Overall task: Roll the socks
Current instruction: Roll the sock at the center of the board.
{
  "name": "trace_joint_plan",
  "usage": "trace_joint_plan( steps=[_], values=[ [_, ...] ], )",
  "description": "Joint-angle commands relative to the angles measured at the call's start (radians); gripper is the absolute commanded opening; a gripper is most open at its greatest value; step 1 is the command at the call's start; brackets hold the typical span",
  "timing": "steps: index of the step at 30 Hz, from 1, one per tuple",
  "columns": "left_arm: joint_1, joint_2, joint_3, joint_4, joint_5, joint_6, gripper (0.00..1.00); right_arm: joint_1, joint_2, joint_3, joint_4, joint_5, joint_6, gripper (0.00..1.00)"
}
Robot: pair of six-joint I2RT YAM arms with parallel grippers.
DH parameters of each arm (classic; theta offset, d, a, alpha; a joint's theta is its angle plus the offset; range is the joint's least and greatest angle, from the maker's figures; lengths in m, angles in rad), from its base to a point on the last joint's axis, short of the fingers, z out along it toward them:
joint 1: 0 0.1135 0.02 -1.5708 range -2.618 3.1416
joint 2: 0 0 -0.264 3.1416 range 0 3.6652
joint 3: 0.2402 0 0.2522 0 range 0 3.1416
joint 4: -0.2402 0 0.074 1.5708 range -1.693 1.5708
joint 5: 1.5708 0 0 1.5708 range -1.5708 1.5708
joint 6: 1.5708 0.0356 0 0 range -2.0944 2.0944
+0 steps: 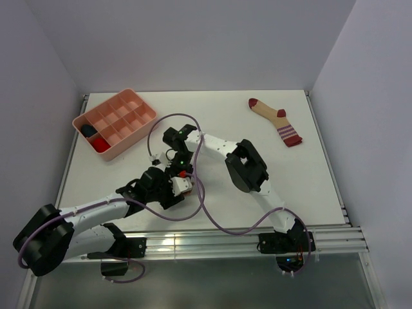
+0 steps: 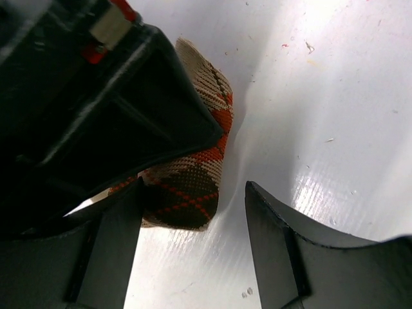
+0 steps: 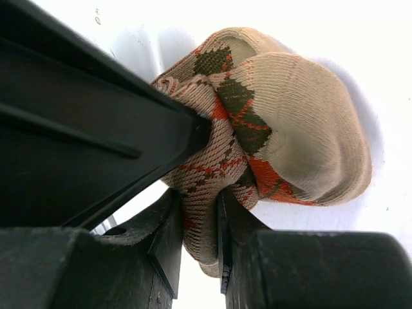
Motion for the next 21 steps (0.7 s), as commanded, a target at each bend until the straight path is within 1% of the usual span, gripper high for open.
trace_joint_plan(
  steps=[1,5,7,8,10,11,13,16,17,19,20,21],
  values=[
    [-0.015,0.057,0.013,0.060,-0.004,0.016,0.67,0.002,0.120,-0.097,-0.026,0.217,-0.046,0.00],
    [-0.027,0.100,0.022,0.060,-0.013,0.015,0.60,0.000,0.109,-0.105,-0.013,0.206,-0.047,0.00],
    [-0.032,0.119,0.025,0.067,-0.015,0.015,0.51,0.000,0.106,-0.103,-0.012,0.206,-0.047,0.00],
    [-0.035,0.126,0.028,0.068,-0.007,0.012,0.42,0.000,0.103,-0.106,-0.012,0.206,-0.049,0.00],
    [-0.038,0.146,0.039,0.064,0.001,0.009,0.30,0.000,0.094,-0.115,-0.006,0.201,-0.053,0.00],
    [-0.039,0.152,0.045,0.059,0.013,0.003,0.15,-0.001,0.088,-0.129,0.000,0.197,-0.058,0.00],
    [-0.039,0.160,0.057,0.057,0.027,-0.008,0.01,-0.003,0.059,-0.149,0.022,0.181,-0.061,0.00],
    [-0.041,0.168,0.065,0.064,0.056,-0.036,0.00,-0.023,0.003,-0.190,0.062,0.160,-0.056,0.00],
    [-0.041,0.171,0.070,0.062,0.061,-0.054,0.00,-0.030,-0.013,-0.212,0.075,0.152,-0.047,0.09],
    [-0.042,0.191,0.093,0.038,0.073,-0.068,0.00,-0.062,-0.075,-0.239,0.121,0.129,-0.038,0.18],
    [-0.042,0.198,0.102,0.025,0.073,-0.089,0.00,-0.078,-0.099,-0.275,0.141,0.100,-0.029,0.28],
    [-0.042,0.212,0.122,0.016,0.076,-0.102,0.00,-0.092,-0.151,-0.296,0.164,0.088,-0.020,0.32]
  ],
)
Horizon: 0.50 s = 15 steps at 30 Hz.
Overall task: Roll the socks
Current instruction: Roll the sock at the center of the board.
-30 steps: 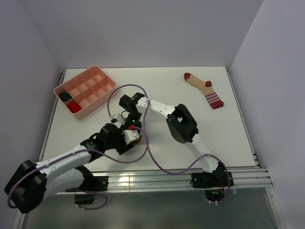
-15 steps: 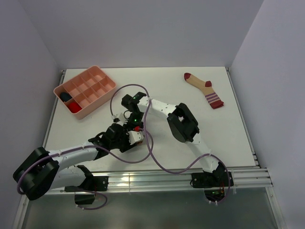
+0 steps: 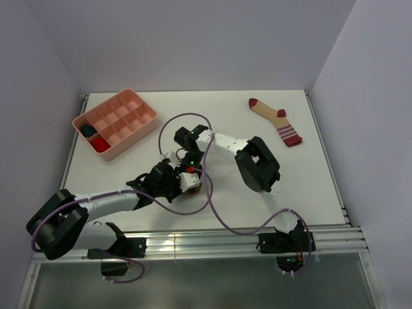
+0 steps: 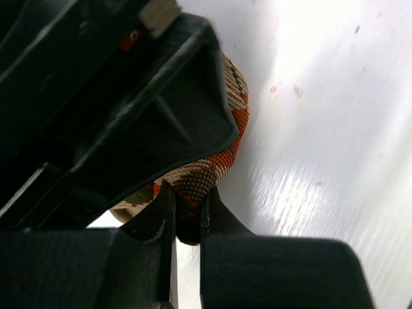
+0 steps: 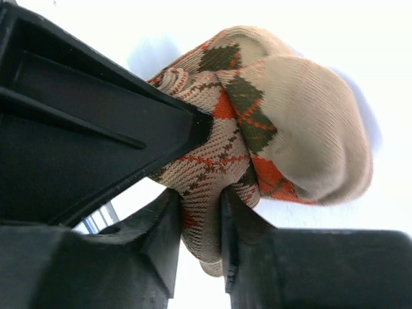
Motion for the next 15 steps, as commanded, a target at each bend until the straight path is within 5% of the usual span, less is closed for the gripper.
trace_joint_plan(
  steps=[1,8,15],
  values=[
    [-0.008,0.047,0.049,-0.053,0.053,-0.083,0.00,-0.072,-0.049,-0.140,0.127,0.077,-0.011,0.37],
    [-0.008,0.064,0.109,-0.104,0.026,-0.135,0.00,-0.164,-0.259,-0.301,0.293,0.035,0.116,0.53],
    [-0.009,0.149,0.197,-0.153,-0.007,-0.170,0.00,-0.247,-0.468,-0.476,0.494,0.087,0.363,0.54]
  ],
)
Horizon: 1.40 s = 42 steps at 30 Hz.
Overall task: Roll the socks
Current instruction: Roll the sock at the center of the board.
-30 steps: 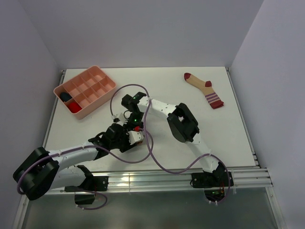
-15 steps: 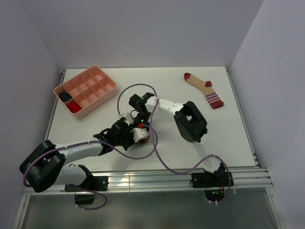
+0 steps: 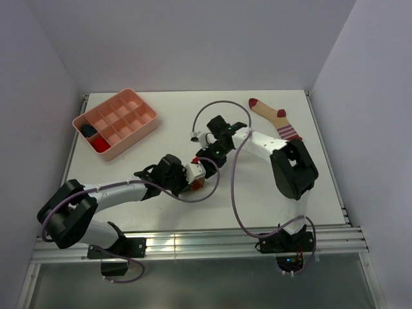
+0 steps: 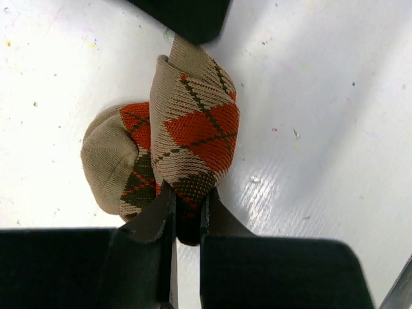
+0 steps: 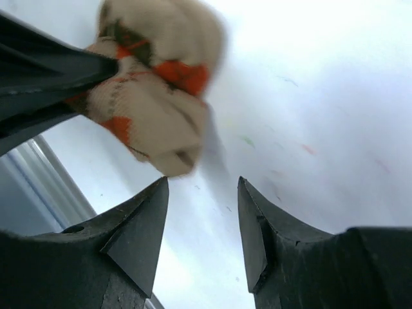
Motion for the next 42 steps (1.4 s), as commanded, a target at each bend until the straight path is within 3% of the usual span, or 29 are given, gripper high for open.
trace_joint_plan(
  steps=[1,11,19,24,26,32,42],
  values=[
    [-0.007,0.045,0.054,-0.073,-0.016,-0.040,0.00,-0.051,-0.148,-0.105,0.202,0.101,0.166,0.55],
    [-0.078,0.174,0.185,-0.122,-0.051,-0.109,0.00,-0.106,-0.521,-0.481,0.583,0.383,0.686,0.55],
    [-0.138,0.265,0.301,-0.216,-0.255,-0.247,0.00,-0.158,-0.663,-0.734,0.749,0.452,0.950,0.54],
    [-0.142,0.308,0.338,-0.141,-0.263,-0.405,0.00,-0.158,-0.736,-0.834,0.825,0.512,1.041,0.56],
    [-0.144,0.326,0.323,-0.104,-0.281,-0.496,0.00,-0.158,-0.758,-0.856,0.841,0.525,1.059,0.63],
    [-0.147,0.342,0.269,0.035,-0.275,-0.693,0.00,-0.158,-0.746,-0.863,0.876,0.492,1.058,0.64],
    [-0.149,0.352,0.277,0.031,-0.281,-0.766,0.00,-0.139,-0.629,-0.824,0.914,0.456,1.095,0.63]
  ],
)
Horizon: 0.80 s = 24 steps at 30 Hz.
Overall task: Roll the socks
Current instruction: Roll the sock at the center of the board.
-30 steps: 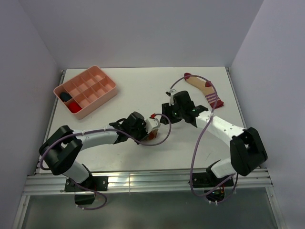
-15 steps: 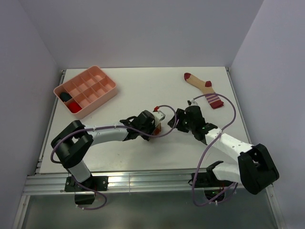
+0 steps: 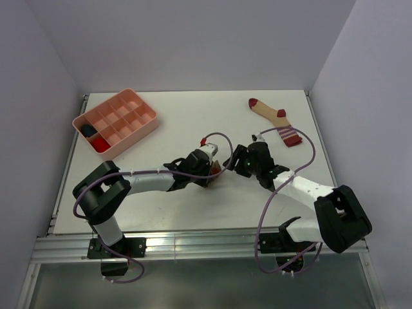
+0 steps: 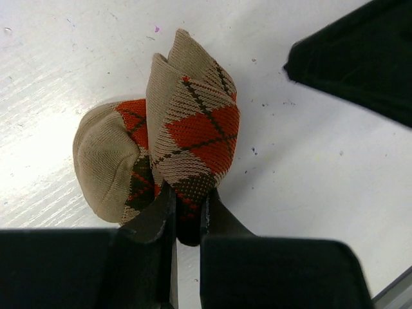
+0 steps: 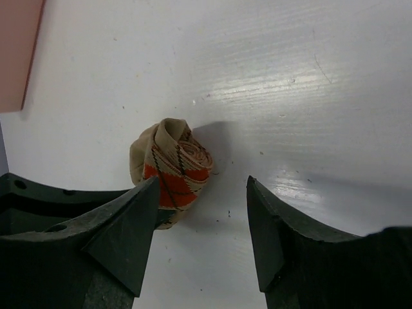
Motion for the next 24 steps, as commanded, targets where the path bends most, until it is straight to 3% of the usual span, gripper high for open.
trace_joint_plan(
  steps=[1,15,24],
  values=[
    [-0.007,0.029,-0.024,-0.037,0.008,-0.051,0.01,0.021,0.045,0.037,0.054,0.001,0.035,0.63],
    [0.094,0.023,-0.060,-0.011,0.207,-0.089,0.01,0.070,0.123,0.046,0.130,0.024,0.134,0.64],
    [0.132,-0.001,-0.093,0.024,0.313,-0.210,0.01,0.096,0.145,0.054,0.127,0.024,0.161,0.64]
  ],
)
